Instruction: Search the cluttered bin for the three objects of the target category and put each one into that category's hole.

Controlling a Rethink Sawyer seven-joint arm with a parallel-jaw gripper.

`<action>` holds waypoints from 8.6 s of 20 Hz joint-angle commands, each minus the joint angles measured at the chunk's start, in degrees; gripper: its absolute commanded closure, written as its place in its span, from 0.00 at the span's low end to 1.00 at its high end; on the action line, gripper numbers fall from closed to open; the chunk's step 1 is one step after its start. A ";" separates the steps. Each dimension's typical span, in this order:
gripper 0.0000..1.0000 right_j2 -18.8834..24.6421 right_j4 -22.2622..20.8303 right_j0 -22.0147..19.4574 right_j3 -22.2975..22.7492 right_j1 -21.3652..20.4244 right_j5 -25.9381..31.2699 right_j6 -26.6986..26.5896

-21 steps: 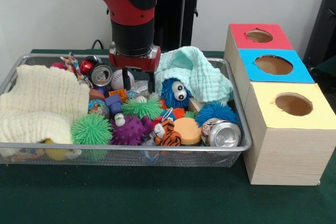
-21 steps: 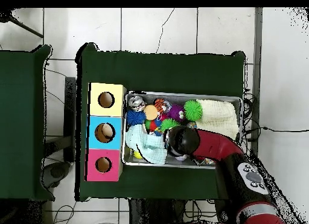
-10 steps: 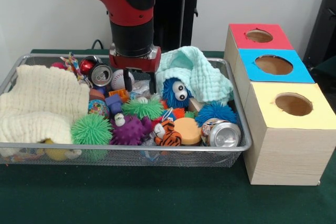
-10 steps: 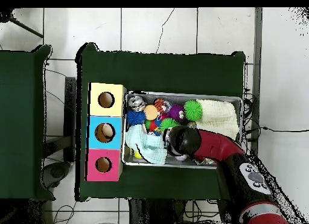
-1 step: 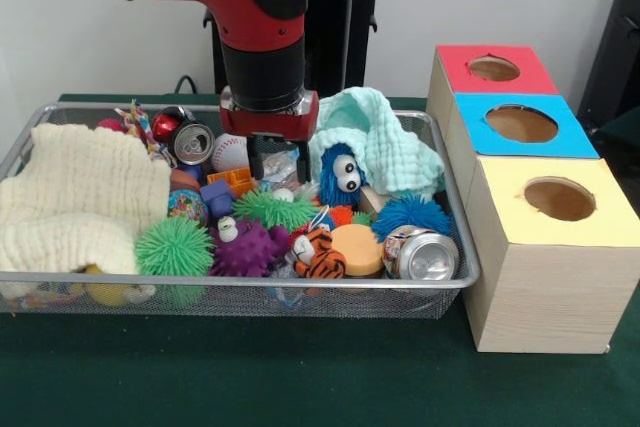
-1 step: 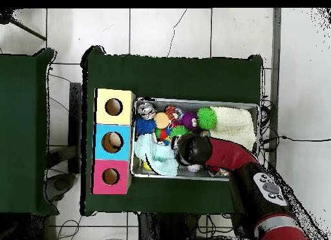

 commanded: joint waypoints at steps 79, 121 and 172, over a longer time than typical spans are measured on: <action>0.00 -0.67 1.87 1.11 5.60 -2.43 4.30 4.60; 0.00 -7.01 -0.79 2.70 3.12 3.29 2.49 4.53; 0.00 -4.95 2.08 2.91 3.88 -4.35 8.17 3.88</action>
